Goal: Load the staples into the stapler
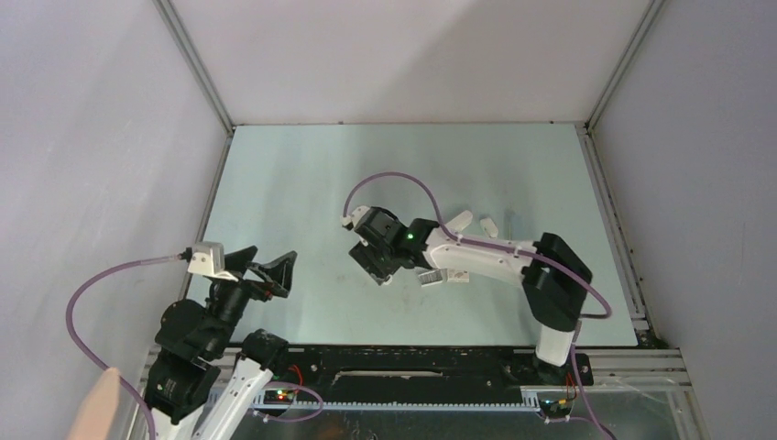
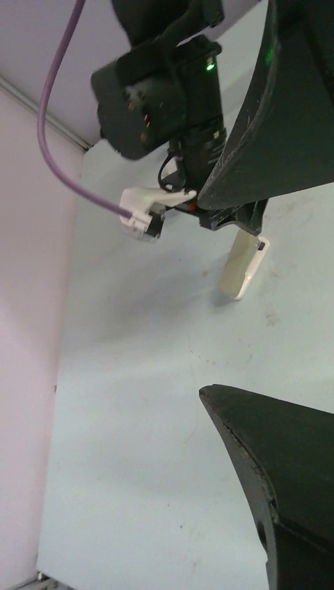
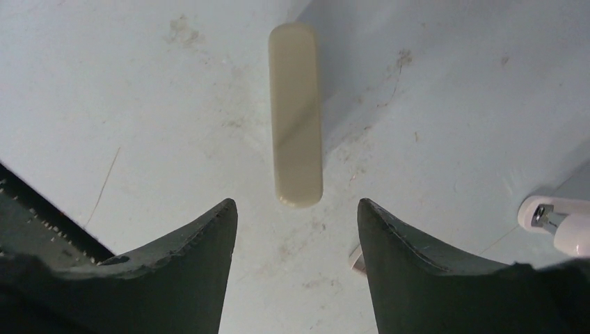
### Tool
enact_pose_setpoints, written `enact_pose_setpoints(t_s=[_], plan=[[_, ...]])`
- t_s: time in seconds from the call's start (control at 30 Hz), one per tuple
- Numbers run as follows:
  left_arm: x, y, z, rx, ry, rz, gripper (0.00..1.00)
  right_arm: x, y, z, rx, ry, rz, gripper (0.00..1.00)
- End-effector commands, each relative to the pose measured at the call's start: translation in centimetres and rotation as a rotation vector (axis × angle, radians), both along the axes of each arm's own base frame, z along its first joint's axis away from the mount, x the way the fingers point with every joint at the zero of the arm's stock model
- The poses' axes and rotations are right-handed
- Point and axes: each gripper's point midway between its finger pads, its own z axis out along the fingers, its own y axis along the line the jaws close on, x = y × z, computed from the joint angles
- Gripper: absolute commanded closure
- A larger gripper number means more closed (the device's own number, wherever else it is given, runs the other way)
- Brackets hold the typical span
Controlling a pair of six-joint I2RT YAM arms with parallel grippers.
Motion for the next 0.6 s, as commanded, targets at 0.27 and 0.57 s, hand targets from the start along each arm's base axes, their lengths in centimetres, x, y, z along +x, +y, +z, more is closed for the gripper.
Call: enact_pose_setpoints(t_s=[0.27, 0.57], plan=[[0.4, 0.1, -1.8, 0.096, -0.082, -0.01, 0.0, 2.3, 2.3, -3.1, -0.153, 0.086, 0.05, 0.61], [0.3, -0.4, -2.0, 0.095, -0.087, -0.039, 0.0, 1.6, 1.8, -7.5, -0.203, 0.16, 0.048, 0.91]])
